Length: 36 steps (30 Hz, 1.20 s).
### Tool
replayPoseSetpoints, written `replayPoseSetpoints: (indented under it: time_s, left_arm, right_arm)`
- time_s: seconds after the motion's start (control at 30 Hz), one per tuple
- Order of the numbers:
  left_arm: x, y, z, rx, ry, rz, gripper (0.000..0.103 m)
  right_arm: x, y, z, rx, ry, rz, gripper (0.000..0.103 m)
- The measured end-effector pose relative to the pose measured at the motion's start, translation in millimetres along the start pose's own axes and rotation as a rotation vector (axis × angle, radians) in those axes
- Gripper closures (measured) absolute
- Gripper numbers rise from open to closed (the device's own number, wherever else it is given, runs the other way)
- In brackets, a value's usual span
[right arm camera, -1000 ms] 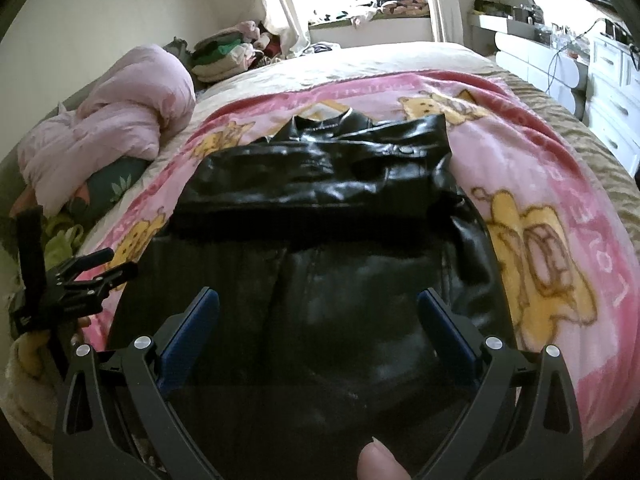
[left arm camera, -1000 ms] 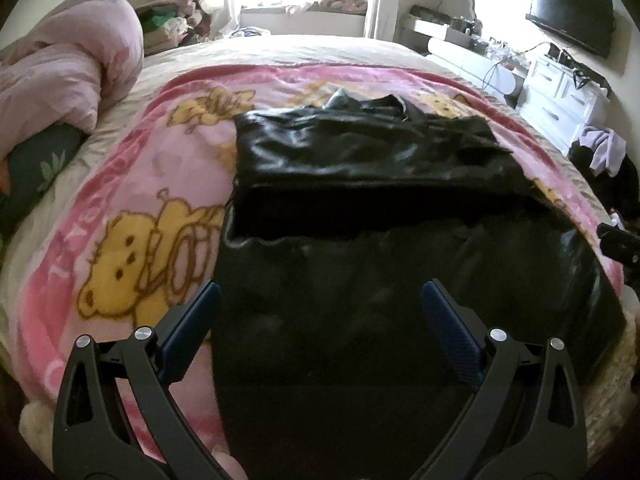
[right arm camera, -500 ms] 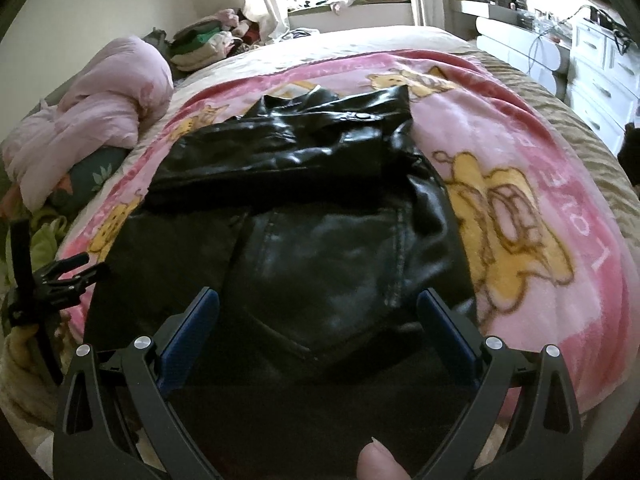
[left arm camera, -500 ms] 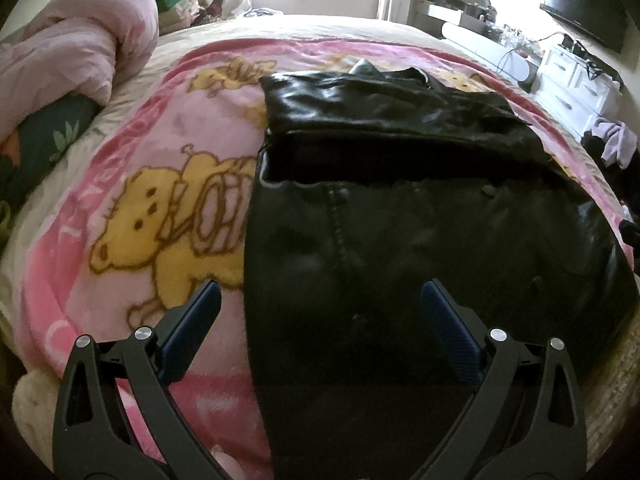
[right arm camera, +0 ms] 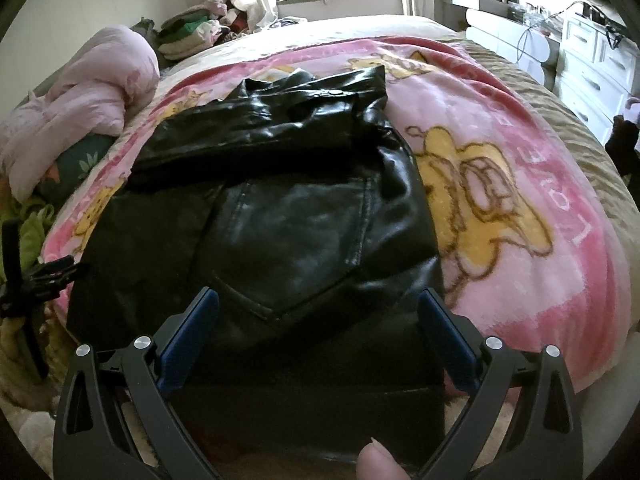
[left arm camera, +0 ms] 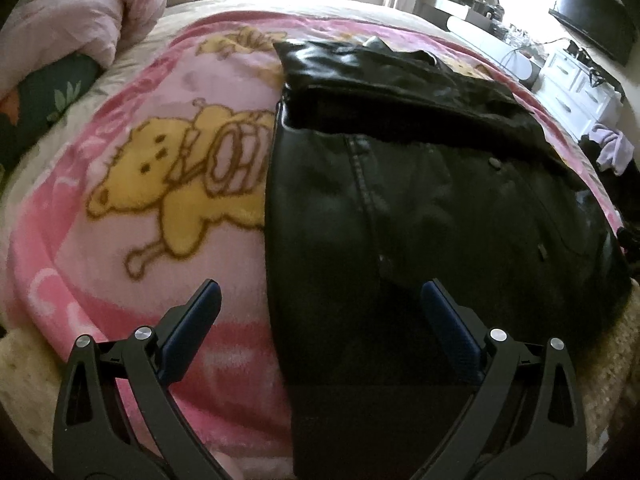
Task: Fold large clothes
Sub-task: 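Grasp the jacket hem with both grippers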
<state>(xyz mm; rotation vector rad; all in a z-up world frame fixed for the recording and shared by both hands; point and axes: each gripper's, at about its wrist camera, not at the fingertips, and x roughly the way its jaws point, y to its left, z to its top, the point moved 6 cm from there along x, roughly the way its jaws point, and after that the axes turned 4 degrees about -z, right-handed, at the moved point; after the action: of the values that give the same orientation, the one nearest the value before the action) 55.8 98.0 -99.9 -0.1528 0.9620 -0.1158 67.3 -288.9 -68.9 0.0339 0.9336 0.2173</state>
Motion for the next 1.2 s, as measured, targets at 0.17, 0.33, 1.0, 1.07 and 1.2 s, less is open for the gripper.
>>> replayPoseSetpoints:
  time_s: [0.17,0.33,1.0,1.07,1.2]
  left_arm:
    - [1.4,-3.4,-7.6,0.022,0.018,-0.01,0.009]
    - [4.6,-11.2,-15.0,0.029,0.035,-0.058,0.017]
    - [2.5,2.5,-51.2,-0.107,0.112,-0.195,0.042]
    - [4.3,-0.1,-50.9,-0.098,0.114,-0.191,0.039]
    - [6.0,-1.0,-50.0,-0.095,0.115,-0.187,0.038]
  right_arm:
    - [0.7,-7.1,-4.4,0.006,0.013,-0.008,0.004]
    - [4.0,-14.4,-8.9,0.007,0.038,-0.015,0.004]
    - [8.3,-35.8,-31.9,-0.002,0.157,0.01,0.004]
    - [11.0,-36.7,-34.6,-0.001,0.179,0.03,0.004]
    - [17.9,-31.0,-41.8,-0.018,0.22,0.081,0.005]
